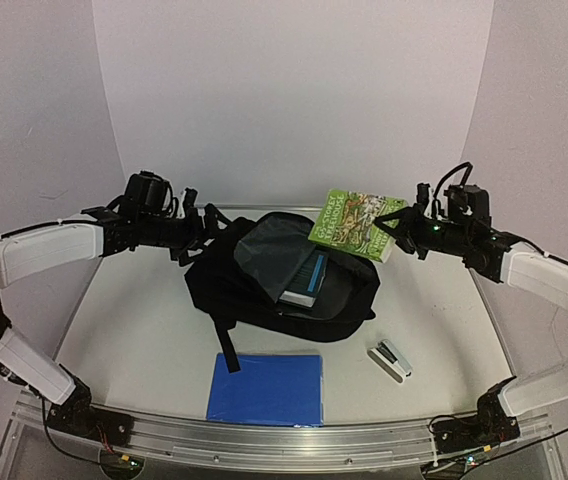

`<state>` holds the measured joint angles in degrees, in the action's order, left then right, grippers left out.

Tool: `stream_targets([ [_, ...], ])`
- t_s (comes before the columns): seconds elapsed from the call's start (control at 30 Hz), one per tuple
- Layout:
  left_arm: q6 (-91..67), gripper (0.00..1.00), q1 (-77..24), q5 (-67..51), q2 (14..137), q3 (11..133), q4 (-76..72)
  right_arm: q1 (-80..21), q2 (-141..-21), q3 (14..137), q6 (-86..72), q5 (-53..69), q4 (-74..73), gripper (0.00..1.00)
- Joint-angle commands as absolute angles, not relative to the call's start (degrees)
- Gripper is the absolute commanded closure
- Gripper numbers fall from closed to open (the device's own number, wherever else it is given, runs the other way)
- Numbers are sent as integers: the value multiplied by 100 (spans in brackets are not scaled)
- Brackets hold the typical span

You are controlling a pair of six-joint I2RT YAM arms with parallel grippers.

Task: Pack the student bag
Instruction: Place the book in the student bag.

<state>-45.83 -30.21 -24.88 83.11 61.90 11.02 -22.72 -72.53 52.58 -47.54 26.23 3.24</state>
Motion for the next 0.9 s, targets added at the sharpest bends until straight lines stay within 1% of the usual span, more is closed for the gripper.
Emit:
stream_targets([
  [0.0,-4408,2,-3010,-2463,8746,6664,1573,-2141,-7005,5285,-4840,3072,634,100],
  [0.2,-4573,5,-2980,-2839,9312,6849,1411,-2134,-6796,5171,-4904,3391,635,100],
  [0.33,-4677,16,-2980,-3157,9589,6948,1179,-2130,-6630,5018,-4951,3564,633,100],
  [0.5,-4853,21,-2980,-3385,9770,6921,807,-2135,-6434,4767,-5002,3583,634,100],
  [0.7,-4847,30,-2980,-3464,10017,7076,754,-2134,-6417,4584,-5082,3719,650,100],
  [0.8,-4850,32,-2982,-3444,10130,7158,707,-2135,-6393,4517,-5163,3743,657,100],
  [0.87,-4878,37,-2980,-3475,10201,7206,610,-2135,-6395,4470,-5232,3749,662,100],
])
